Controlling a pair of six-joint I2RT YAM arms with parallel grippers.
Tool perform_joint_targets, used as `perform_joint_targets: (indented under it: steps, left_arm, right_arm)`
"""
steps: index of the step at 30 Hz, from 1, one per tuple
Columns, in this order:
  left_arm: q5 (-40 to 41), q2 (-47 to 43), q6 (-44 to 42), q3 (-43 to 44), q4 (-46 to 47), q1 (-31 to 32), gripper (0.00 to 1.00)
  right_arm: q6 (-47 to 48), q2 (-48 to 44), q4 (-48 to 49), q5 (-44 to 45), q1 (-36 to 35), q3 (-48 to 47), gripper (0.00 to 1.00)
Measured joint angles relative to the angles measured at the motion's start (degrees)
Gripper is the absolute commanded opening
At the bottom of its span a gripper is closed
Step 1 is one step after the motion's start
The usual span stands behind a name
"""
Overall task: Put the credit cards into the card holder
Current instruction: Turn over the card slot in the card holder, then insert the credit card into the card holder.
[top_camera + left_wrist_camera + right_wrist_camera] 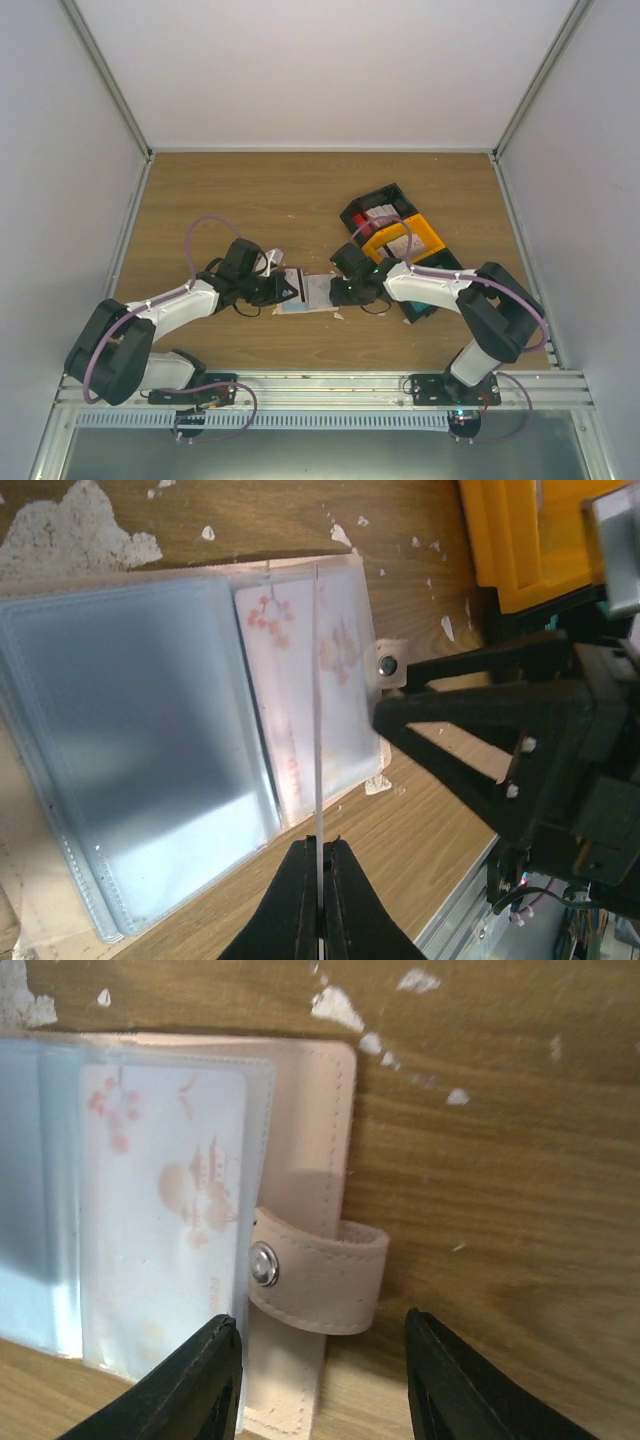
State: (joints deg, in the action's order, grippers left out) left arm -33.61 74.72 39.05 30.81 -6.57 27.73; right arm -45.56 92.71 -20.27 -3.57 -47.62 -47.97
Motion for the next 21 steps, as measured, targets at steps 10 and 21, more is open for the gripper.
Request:
perform_joint_targets:
  steps: [10, 21]
  left_arm:
    - [-1.2, 3.1, 0.2, -0.6, 2.8, 0.0, 0.00]
    - [-3.1, 7.7, 0.0, -0.6, 5.4, 0.0, 0.00]
  right_arm:
    - [2.7, 0.9, -7.4, 6.9, -3.0, -7.7, 0.58]
    - [3.2, 4.9, -10.9, 7.8, -3.7, -8.1, 0.50]
